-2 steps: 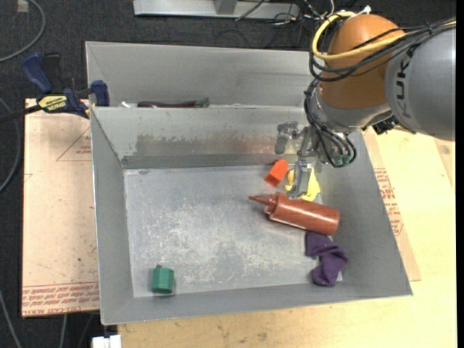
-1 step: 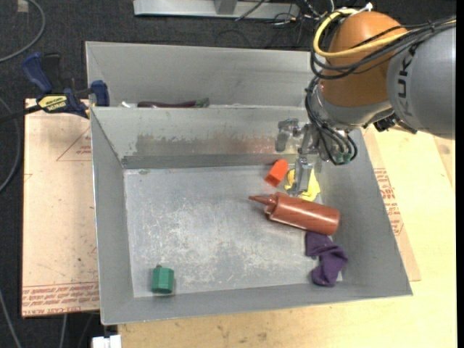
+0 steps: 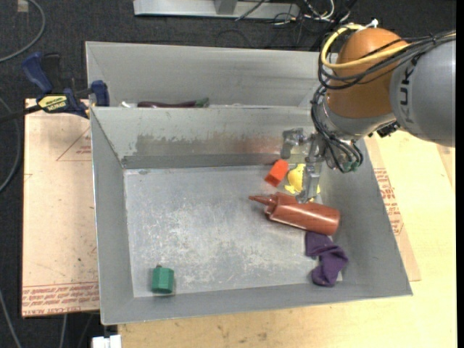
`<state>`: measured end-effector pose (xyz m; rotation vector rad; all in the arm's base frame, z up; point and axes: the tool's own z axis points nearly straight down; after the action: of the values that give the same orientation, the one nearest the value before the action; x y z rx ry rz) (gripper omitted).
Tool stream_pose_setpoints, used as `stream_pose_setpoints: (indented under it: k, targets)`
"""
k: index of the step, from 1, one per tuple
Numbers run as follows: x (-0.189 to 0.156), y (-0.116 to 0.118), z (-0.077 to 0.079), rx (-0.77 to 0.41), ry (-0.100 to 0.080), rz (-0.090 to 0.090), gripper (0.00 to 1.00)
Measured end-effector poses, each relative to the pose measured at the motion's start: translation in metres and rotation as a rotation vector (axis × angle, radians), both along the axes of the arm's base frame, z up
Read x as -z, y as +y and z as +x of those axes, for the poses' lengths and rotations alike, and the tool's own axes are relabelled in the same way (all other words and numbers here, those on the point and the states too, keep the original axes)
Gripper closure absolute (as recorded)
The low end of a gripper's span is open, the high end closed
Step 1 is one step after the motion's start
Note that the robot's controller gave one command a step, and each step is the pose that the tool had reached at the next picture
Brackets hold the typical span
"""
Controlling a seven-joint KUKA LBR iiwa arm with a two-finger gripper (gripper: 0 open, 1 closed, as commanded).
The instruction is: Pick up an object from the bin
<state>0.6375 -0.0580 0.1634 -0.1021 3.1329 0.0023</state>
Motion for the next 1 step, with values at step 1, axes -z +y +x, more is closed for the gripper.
stream_pose_setpoints:
  k: [1]
  targets:
    - [0.0101, -0.0106, -0.0301, 0.098, 0.009, 0.000, 0.00]
